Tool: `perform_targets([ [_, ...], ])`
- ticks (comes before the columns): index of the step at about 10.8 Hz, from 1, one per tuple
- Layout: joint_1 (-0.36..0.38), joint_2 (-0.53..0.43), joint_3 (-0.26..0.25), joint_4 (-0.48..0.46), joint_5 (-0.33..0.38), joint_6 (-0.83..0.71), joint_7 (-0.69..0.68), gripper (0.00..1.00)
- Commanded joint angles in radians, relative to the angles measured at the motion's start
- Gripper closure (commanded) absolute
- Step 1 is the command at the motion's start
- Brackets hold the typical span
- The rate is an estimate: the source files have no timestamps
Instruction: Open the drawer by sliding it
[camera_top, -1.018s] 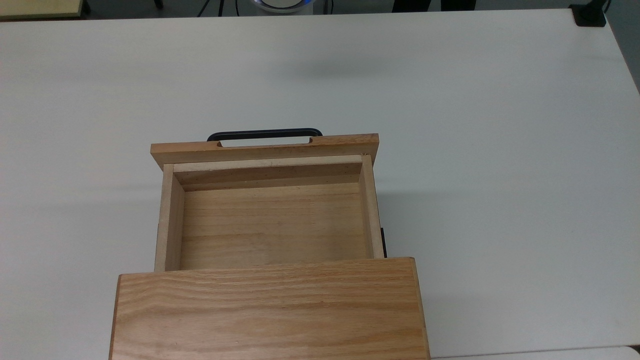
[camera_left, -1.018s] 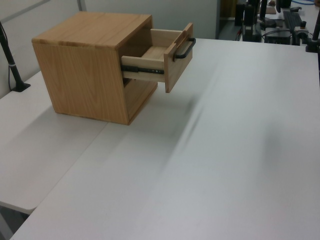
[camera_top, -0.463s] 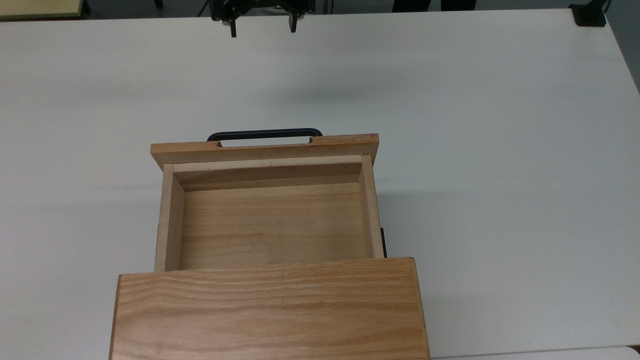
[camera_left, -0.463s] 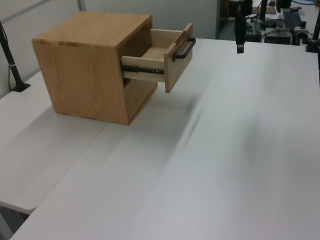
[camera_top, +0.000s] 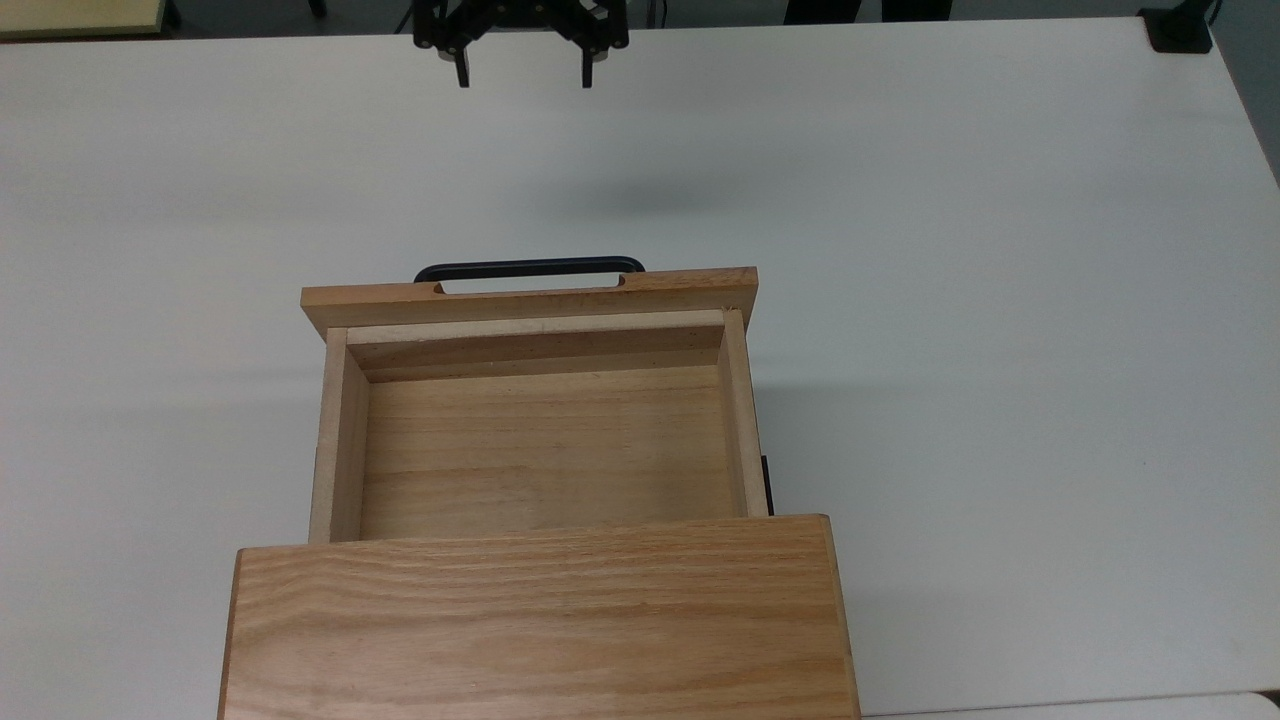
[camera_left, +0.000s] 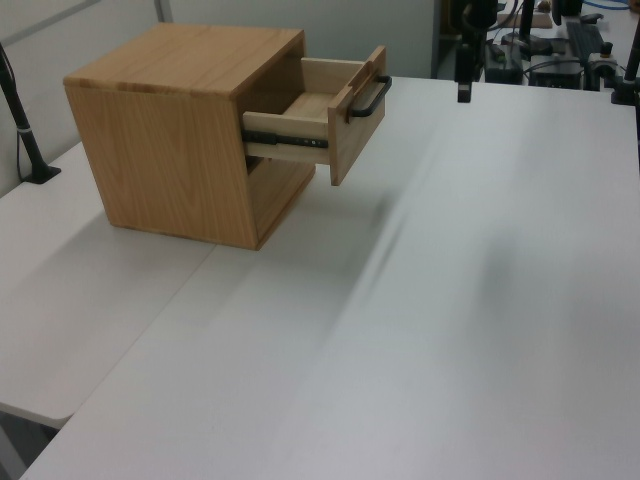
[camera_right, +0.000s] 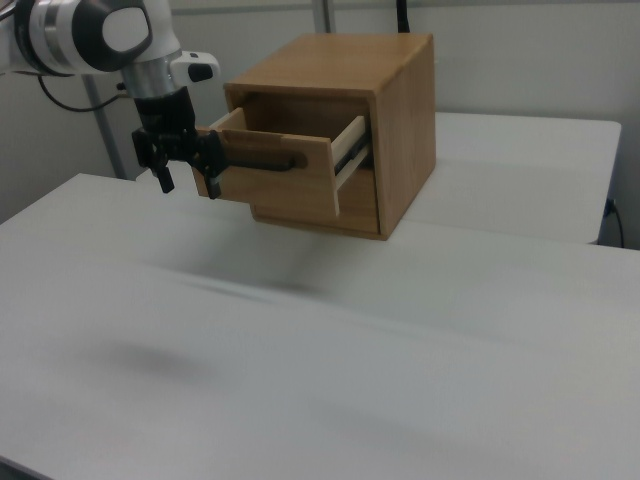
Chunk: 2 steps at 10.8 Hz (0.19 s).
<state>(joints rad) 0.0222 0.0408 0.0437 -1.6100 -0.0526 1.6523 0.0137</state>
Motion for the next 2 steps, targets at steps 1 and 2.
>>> perform_targets([
  [1, -0.002, 0.002, -0.028, 0.013, 0.056, 0.018, 0.063, 0.00],
  [2, -0.002, 0.002, -0.028, 0.015, 0.057, 0.018, 0.063, 0.00],
])
